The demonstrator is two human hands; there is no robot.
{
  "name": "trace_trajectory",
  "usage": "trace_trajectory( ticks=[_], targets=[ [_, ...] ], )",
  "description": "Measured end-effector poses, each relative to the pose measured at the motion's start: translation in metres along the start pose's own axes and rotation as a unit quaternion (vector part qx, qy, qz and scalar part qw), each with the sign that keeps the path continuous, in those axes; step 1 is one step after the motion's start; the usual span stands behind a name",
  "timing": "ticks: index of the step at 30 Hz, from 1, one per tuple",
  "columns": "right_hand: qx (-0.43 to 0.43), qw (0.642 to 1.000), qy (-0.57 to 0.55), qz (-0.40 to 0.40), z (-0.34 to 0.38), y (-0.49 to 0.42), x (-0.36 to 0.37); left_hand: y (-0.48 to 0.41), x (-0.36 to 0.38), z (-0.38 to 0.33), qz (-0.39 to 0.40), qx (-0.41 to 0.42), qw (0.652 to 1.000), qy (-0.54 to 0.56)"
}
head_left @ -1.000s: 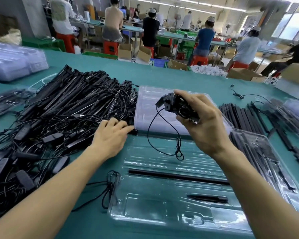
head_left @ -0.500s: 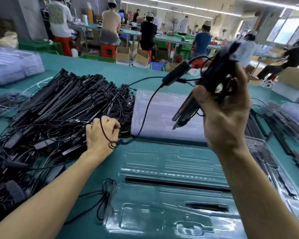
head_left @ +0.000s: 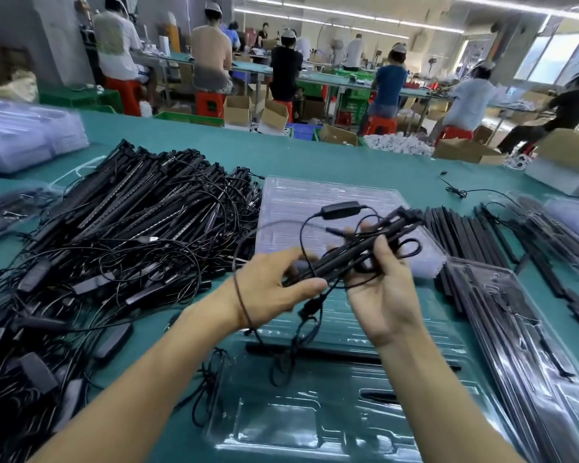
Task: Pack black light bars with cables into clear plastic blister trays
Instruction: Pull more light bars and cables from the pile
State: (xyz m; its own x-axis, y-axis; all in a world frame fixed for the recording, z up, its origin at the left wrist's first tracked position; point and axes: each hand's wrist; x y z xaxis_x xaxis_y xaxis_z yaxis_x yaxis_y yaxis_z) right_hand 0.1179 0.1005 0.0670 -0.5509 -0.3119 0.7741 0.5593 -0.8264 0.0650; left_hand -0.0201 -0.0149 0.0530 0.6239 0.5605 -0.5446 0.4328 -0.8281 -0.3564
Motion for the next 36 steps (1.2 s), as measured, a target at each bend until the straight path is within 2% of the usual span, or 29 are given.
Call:
trace_trajectory(
  ticks=[2, 6, 9, 11, 13, 17, 20, 22, 23, 25, 26, 28, 31, 33, 36],
  targets=[
    [0.039, 0.999, 0.02, 0.014, -0.01, 0.005, -0.006, 0.002, 0.003, -0.002, 0.014, 0.0, 1.0, 0.026],
    [0.074, 0.995, 0.055, 0.039, -0.01, 0.005, -0.019, 0.008, -0.003, -0.002, 0.065, -0.053, 0.99, 0.117],
    [0.069, 0.978, 0.191, 0.048, 0.003, 0.004, -0.027, 0.014, -0.016, 0.0, 0.072, -0.013, 0.994, 0.086],
    [0.048, 0.957, 0.28, 0.051, 0.019, 0.001, -0.035, 0.019, -0.025, 0.003, 0.071, 0.016, 0.996, 0.042],
    [0.017, 0.946, 0.321, 0.037, 0.039, -0.004, -0.041, 0.023, -0.038, 0.007, 0.054, 0.021, 0.998, 0.024],
    [-0.087, 0.945, 0.315, -0.033, 0.068, -0.019, -0.043, 0.028, -0.058, 0.008, 0.069, -0.001, 0.997, 0.034],
    [-0.142, 0.942, 0.297, -0.057, 0.08, -0.027, -0.035, 0.029, -0.065, 0.009, 0.096, -0.029, 0.994, 0.041],
    [-0.187, 0.933, 0.3, -0.064, 0.087, -0.029, -0.028, 0.031, -0.07, 0.01, 0.104, -0.04, 0.994, -0.019],
    [-0.206, 0.931, 0.294, -0.062, 0.091, -0.03, -0.023, 0.032, -0.072, 0.012, 0.101, -0.031, 0.989, -0.103],
    [-0.212, 0.952, 0.218, -0.041, 0.1, -0.03, -0.015, 0.034, -0.074, 0.015, 0.082, -0.026, 0.952, -0.294],
    [-0.192, 0.97, 0.144, -0.028, 0.106, -0.029, -0.012, 0.036, -0.073, 0.016, 0.061, -0.047, 0.941, -0.33],
    [-0.141, 0.99, -0.002, -0.009, 0.118, -0.025, -0.011, 0.037, -0.07, 0.019, 0.015, -0.106, 0.962, -0.252],
    [-0.099, 0.99, -0.098, 0.026, 0.126, -0.018, -0.018, 0.038, -0.07, 0.018, -0.079, -0.144, 0.984, -0.063],
    [-0.085, 0.993, -0.081, 0.026, 0.122, -0.015, -0.022, 0.039, -0.069, 0.014, -0.102, -0.157, 0.982, 0.027],
    [-0.053, 0.999, -0.007, 0.001, 0.107, -0.011, -0.023, 0.039, -0.061, 0.009, -0.087, -0.163, 0.974, 0.132]
  ],
)
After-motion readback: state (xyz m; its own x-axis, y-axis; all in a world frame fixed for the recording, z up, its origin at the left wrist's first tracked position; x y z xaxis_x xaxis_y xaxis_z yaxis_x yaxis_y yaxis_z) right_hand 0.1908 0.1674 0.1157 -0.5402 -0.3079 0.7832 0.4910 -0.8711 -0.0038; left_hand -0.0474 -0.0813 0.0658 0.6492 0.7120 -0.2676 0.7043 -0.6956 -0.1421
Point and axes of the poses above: each hand's wrist, its own y-axis away from the middle knuckle, its own x-axis out of the palm, z = x × y, and after that the axes turned 11 degrees about -z, right-handed
